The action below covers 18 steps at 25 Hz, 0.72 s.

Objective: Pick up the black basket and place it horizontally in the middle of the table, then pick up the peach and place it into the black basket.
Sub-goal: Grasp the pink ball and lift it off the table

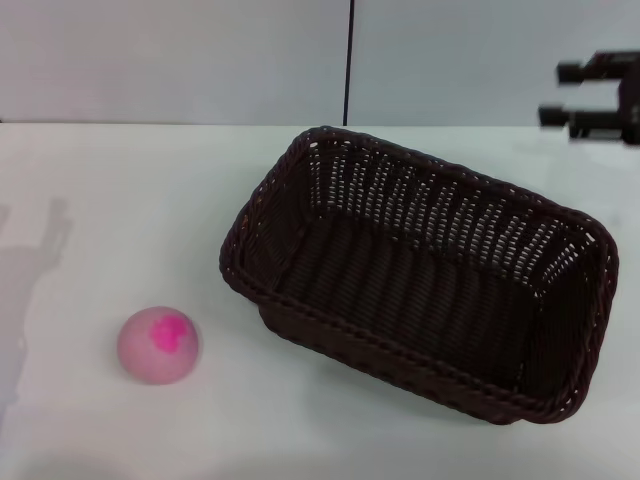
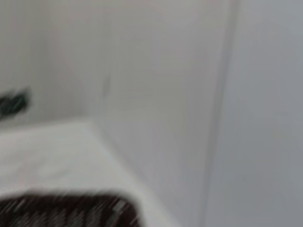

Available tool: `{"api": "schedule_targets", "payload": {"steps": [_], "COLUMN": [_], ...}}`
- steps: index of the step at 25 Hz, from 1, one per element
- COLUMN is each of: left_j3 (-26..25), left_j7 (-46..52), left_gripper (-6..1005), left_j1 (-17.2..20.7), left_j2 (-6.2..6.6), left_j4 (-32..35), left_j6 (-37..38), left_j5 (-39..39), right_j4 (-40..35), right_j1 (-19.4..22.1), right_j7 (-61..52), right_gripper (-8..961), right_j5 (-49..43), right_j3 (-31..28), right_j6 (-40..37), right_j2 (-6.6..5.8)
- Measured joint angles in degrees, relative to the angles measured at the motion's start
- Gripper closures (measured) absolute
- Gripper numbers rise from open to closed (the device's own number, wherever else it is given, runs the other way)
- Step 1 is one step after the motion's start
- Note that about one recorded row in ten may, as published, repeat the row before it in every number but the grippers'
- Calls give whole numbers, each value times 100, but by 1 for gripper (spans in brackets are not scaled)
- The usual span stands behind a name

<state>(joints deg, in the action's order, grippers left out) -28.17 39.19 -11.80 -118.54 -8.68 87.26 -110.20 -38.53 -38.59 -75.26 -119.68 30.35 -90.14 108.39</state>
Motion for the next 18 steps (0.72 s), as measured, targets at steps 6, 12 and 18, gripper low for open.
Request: {"api": "schedule_targets", "payload": {"steps": [6, 12, 18], "left_j3": [698, 2200, 3323], "left_j7": [-43, -15, -2], "left_gripper": [200, 202, 209], "left_j1": [-37, -107, 31], "left_j2": [37, 48, 63], "left_j4": [368, 1193, 1712], "left_j6": [155, 256, 429], "left_j5": [-4, -5, -6], "right_j4": [591, 797, 1578], "right_j1": [682, 1572, 1931], "right_j7": [676, 1135, 1489], "right_gripper": [316, 317, 318], "right_j5": [1593, 3319, 4065], "right_j3": [-828, -941, -1030], "right_j6": [274, 461, 473], "right_j2": [201, 734, 807]}}
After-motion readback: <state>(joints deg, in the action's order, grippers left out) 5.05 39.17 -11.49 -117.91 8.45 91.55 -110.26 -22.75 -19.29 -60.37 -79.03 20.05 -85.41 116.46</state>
